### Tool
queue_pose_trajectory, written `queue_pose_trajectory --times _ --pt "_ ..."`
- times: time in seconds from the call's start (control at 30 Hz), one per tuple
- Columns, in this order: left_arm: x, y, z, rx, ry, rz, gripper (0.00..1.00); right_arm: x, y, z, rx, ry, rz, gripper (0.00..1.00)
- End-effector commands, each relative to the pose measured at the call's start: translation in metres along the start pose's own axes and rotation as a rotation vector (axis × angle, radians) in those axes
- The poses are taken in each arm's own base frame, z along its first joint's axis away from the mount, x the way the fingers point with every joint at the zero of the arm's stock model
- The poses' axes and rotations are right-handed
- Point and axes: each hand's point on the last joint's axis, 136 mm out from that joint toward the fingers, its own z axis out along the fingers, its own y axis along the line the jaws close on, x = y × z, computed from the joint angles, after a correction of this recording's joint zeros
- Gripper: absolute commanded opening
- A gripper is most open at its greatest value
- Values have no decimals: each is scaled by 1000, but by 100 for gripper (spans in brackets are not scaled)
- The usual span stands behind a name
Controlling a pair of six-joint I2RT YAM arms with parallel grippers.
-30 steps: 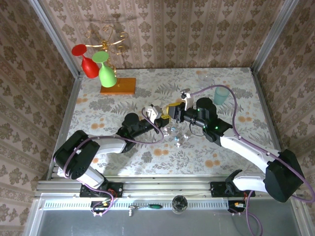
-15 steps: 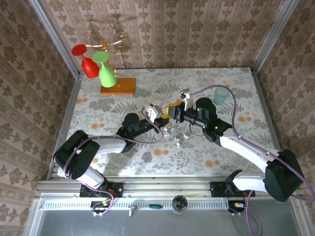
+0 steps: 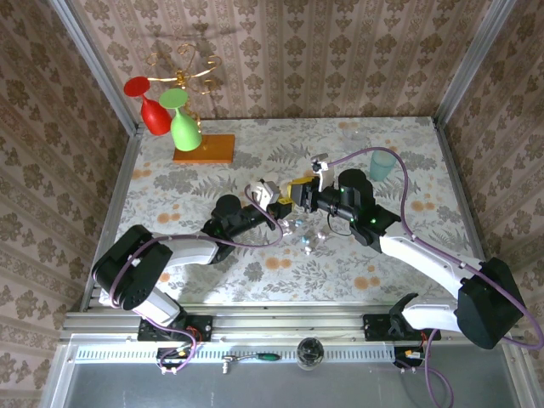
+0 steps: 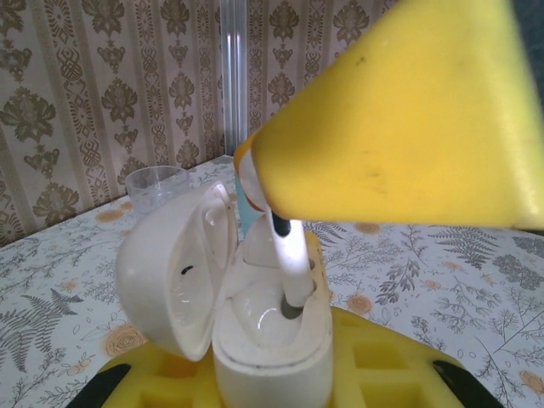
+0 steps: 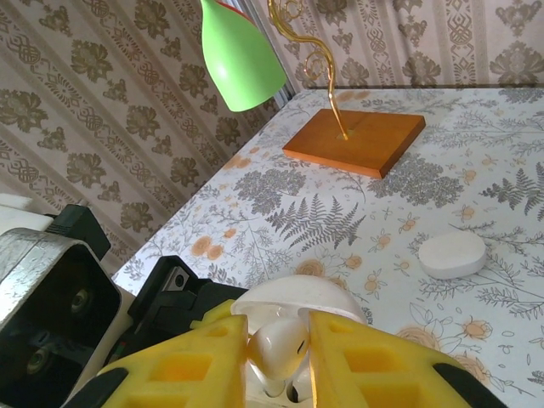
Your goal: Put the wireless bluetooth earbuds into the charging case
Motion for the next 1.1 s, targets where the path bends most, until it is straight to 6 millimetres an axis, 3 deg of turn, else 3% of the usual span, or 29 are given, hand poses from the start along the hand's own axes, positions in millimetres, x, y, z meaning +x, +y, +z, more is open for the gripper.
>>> queue_pose_trajectory --times 0.0,0.33,0.7,0.9,1.07 --pt "-34 4 3 -18 -86 14 0 25 -13 4 48 69 -3 26" --pt "-38 8 2 -44 -98 17 0 34 -17 7 67 93 10 27" --pt "-36 8 1 -37 -95 12 0 17 -14 2 81 50 25 32" --pt "-33 8 0 -35 -89 12 0 3 -5 -4 60 22 36 38" --pt "-25 11 -2 -33 -82 5 0 -9 1 -15 47 -10 37 54"
